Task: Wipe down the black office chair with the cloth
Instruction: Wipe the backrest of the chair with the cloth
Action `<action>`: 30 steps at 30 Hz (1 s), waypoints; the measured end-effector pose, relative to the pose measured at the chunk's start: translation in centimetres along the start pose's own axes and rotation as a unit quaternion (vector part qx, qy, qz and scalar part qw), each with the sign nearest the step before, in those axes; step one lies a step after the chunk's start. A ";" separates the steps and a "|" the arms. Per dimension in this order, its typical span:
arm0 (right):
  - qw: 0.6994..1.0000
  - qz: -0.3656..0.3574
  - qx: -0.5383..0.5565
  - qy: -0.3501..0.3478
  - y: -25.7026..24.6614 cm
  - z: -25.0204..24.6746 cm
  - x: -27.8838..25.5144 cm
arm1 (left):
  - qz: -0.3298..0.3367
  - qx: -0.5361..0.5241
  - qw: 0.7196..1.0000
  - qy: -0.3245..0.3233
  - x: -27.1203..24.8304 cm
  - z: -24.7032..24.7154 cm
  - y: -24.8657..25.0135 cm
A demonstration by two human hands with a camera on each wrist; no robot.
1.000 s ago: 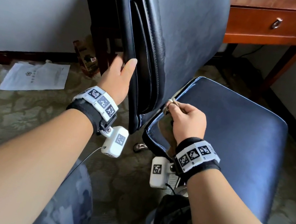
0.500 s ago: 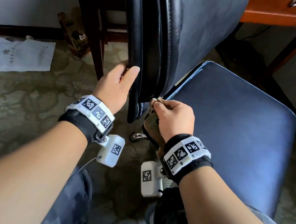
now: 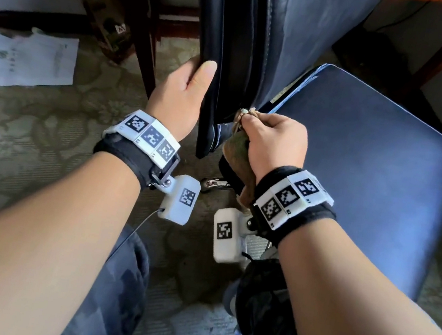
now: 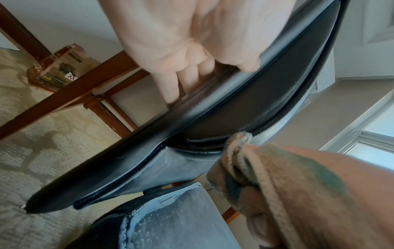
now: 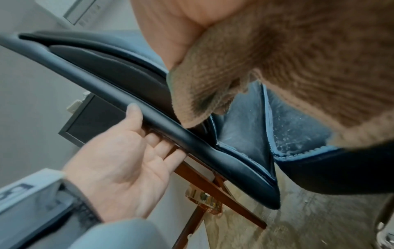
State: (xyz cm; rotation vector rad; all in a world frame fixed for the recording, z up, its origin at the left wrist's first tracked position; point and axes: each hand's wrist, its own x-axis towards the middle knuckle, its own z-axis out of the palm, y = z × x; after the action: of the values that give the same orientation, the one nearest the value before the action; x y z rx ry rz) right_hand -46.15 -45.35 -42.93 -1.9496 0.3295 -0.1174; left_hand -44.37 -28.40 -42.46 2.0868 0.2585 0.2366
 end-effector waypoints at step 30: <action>0.985 0.027 0.161 0.052 -1.2 -0.8 2.1 | 0.015 -0.043 0.999 0.014 1.4 0.7 -0.5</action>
State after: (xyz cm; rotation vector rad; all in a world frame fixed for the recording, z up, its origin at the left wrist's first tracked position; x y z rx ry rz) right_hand -44.14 -46.17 -41.64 -1.6160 0.4058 -0.2242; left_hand -42.92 -28.29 -43.18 2.0054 0.2296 0.2907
